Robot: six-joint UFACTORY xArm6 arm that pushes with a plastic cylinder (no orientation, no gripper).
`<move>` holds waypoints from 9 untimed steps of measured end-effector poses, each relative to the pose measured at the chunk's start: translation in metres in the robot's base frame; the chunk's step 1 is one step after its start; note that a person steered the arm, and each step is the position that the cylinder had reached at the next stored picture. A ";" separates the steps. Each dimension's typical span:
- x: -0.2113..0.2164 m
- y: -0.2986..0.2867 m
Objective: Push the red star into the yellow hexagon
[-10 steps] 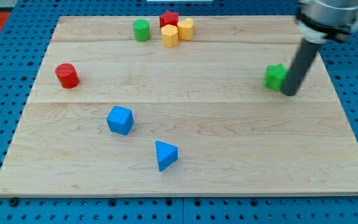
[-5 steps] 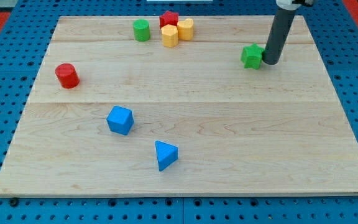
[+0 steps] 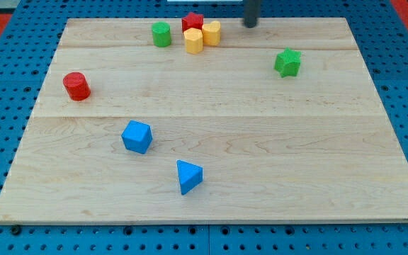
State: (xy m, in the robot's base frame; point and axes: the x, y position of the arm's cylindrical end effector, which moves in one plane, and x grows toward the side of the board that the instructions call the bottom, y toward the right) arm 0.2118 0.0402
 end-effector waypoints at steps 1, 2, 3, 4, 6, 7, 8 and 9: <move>0.012 -0.051; 0.012 -0.051; -0.019 -0.045; -0.016 -0.098; 0.010 -0.173; 0.010 -0.173; 0.045 -0.195; 0.061 -0.201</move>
State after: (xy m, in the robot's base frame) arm 0.2723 -0.1613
